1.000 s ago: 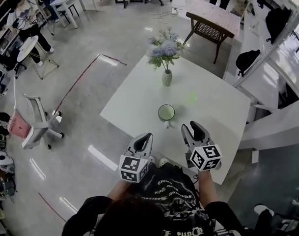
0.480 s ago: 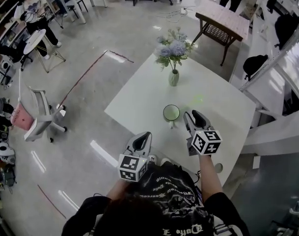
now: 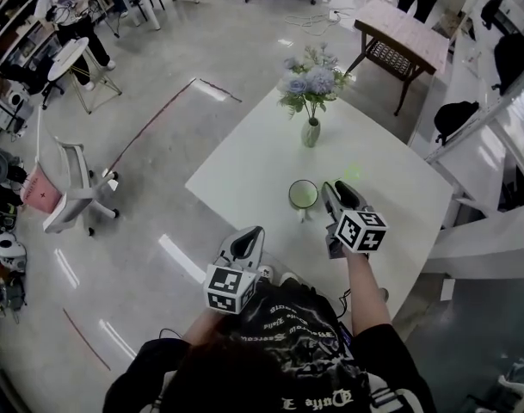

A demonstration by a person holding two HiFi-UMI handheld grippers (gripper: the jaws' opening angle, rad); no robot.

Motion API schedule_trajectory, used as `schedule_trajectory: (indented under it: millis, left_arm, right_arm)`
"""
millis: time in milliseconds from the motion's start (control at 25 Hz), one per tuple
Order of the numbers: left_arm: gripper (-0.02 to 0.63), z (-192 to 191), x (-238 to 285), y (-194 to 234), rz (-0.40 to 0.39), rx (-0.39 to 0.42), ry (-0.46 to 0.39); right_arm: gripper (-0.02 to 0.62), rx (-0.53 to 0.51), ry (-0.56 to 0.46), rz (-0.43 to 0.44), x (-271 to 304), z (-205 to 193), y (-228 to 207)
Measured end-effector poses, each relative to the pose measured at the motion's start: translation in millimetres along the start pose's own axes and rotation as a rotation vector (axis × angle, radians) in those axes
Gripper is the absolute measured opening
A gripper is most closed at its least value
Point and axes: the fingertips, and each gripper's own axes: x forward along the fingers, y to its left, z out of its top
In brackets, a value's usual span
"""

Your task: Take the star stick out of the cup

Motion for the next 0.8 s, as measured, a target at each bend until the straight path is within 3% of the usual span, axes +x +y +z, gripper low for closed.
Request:
schedule_trajectory:
  millis: [240,800]
  left_arm:
    - [0.020,-1.4,-0.4,5.9,0.025,-0.003,0.002]
    - [0.020,-3.7,4.8,6.1,0.032,0.087,0.010]
  right_arm:
    - [0.138,0.033,-0.014,0.005,9.2,2.8,-4.1]
    - [0.041,0.100,-0.034,0.003,16.4,4.0,2.6]
